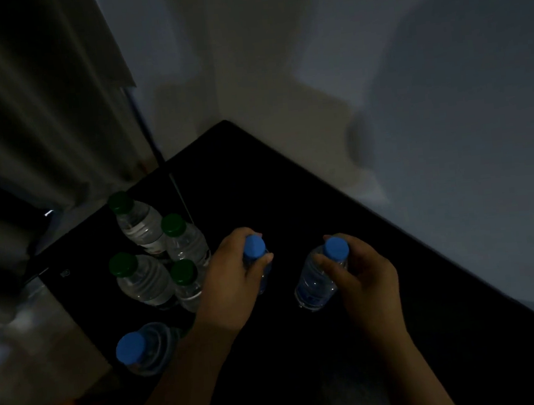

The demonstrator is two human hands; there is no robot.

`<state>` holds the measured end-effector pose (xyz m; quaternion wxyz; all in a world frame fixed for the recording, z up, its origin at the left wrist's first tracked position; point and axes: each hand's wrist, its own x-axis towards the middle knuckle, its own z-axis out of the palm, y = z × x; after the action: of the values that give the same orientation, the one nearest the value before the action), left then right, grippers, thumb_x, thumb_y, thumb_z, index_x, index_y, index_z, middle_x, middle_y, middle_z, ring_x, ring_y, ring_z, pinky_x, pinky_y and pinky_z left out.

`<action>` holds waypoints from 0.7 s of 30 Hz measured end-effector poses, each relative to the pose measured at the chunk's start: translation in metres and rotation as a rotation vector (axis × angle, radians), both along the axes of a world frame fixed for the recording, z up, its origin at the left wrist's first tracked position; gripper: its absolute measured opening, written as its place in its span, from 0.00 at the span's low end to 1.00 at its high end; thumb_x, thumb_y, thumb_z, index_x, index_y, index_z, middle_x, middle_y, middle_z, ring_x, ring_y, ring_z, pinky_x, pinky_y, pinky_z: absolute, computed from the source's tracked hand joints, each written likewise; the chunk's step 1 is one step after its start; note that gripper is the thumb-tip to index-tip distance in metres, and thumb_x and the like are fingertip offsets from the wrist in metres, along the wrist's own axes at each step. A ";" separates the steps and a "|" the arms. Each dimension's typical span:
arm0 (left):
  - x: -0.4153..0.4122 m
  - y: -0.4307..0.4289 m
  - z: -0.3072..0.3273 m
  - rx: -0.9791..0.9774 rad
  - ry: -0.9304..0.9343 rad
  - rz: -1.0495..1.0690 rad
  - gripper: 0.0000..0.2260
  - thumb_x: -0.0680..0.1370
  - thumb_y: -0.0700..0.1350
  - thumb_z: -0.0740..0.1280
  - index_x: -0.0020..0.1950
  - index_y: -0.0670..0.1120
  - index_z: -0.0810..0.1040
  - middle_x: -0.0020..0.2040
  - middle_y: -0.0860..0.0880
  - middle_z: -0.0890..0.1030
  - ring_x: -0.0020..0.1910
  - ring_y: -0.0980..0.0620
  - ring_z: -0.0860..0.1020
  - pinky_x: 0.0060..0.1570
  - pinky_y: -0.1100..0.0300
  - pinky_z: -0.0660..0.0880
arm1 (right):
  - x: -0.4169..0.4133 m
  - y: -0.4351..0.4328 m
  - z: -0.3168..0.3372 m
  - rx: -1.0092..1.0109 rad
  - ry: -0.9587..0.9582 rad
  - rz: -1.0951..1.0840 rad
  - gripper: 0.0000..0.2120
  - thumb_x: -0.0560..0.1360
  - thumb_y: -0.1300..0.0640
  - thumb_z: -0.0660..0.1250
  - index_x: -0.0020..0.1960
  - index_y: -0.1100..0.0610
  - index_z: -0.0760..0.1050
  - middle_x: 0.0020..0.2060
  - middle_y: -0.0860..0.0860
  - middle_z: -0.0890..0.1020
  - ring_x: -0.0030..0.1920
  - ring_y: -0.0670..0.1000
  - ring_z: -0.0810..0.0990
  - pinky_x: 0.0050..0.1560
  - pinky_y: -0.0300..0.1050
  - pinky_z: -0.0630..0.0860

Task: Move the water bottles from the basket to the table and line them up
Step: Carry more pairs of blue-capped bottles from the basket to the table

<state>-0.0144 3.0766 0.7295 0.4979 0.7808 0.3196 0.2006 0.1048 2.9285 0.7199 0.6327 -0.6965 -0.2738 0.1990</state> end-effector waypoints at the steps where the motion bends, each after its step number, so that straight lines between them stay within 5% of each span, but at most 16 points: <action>1: 0.003 0.003 -0.002 0.009 0.003 -0.003 0.13 0.77 0.39 0.66 0.61 0.40 0.72 0.58 0.44 0.76 0.56 0.50 0.74 0.58 0.58 0.72 | 0.002 0.003 -0.003 -0.005 0.004 -0.002 0.17 0.73 0.63 0.71 0.49 0.39 0.79 0.47 0.38 0.83 0.48 0.37 0.81 0.44 0.26 0.75; 5: 0.012 0.010 -0.006 0.000 0.022 -0.008 0.13 0.77 0.38 0.66 0.61 0.38 0.72 0.57 0.43 0.76 0.55 0.49 0.74 0.57 0.56 0.72 | 0.009 0.011 -0.016 -0.026 0.045 -0.009 0.15 0.73 0.63 0.71 0.54 0.45 0.78 0.49 0.39 0.83 0.50 0.38 0.82 0.45 0.27 0.76; 11: 0.014 0.016 -0.011 -0.021 0.045 -0.008 0.14 0.76 0.37 0.66 0.61 0.38 0.72 0.59 0.41 0.75 0.57 0.45 0.75 0.59 0.47 0.72 | 0.015 0.022 -0.022 -0.063 0.027 -0.019 0.15 0.72 0.58 0.72 0.54 0.42 0.77 0.50 0.36 0.82 0.51 0.37 0.81 0.46 0.26 0.75; 21: 0.011 0.020 -0.010 -0.028 0.093 -0.047 0.13 0.77 0.39 0.66 0.60 0.39 0.71 0.59 0.42 0.74 0.55 0.45 0.74 0.57 0.49 0.72 | 0.019 0.028 -0.035 -0.119 -0.013 -0.033 0.17 0.72 0.58 0.72 0.56 0.41 0.76 0.52 0.35 0.81 0.52 0.36 0.80 0.46 0.26 0.75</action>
<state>-0.0038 3.0966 0.7197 0.4980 0.7895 0.3267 0.1480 0.1242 2.9563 0.6848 0.5915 -0.7387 -0.2538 0.2001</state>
